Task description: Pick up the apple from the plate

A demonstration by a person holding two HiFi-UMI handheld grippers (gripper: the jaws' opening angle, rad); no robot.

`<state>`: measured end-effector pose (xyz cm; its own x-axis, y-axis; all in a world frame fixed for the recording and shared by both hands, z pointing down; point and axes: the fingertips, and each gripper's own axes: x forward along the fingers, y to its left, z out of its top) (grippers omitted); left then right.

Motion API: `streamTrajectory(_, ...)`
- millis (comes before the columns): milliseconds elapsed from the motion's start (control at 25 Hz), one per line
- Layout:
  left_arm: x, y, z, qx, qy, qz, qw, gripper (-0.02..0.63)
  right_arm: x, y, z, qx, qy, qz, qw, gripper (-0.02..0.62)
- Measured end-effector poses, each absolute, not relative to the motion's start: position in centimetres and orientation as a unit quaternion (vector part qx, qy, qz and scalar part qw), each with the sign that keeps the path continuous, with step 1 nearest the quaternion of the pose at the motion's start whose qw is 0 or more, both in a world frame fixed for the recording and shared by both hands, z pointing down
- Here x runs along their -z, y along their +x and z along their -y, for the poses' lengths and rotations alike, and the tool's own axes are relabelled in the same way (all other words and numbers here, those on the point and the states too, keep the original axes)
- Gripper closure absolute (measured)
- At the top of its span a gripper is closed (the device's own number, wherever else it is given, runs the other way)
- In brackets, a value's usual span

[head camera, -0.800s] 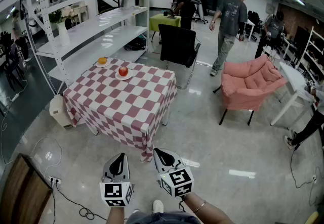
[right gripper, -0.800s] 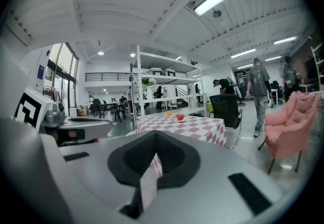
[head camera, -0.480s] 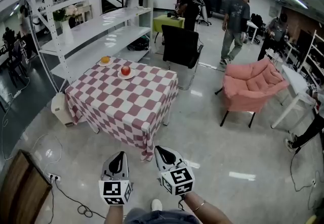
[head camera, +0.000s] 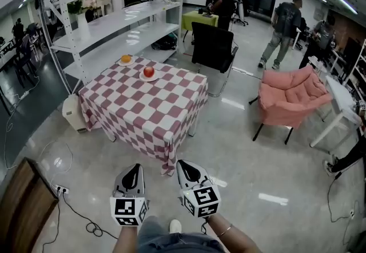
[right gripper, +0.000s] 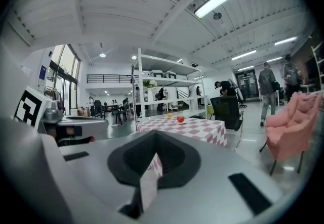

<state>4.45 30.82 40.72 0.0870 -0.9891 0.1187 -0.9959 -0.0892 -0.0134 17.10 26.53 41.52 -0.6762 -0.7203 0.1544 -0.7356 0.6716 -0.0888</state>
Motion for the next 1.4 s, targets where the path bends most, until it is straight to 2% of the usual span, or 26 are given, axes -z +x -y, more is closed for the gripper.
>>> streamTrajectory(640,-42.3,1.2,-25.7,-0.052,0.729,0.681,0.050,0.589,-42.1,15.0,-21.2,-0.078,0.407,0.908,0.067,0.586)
streamTrajectory(1400,-45.9,-9.0,-8.7,-0.071,0.738,0.667,0.077,0.589,-45.5,4.8,-5.4,-0.092,0.419,0.898,0.099,0.586)
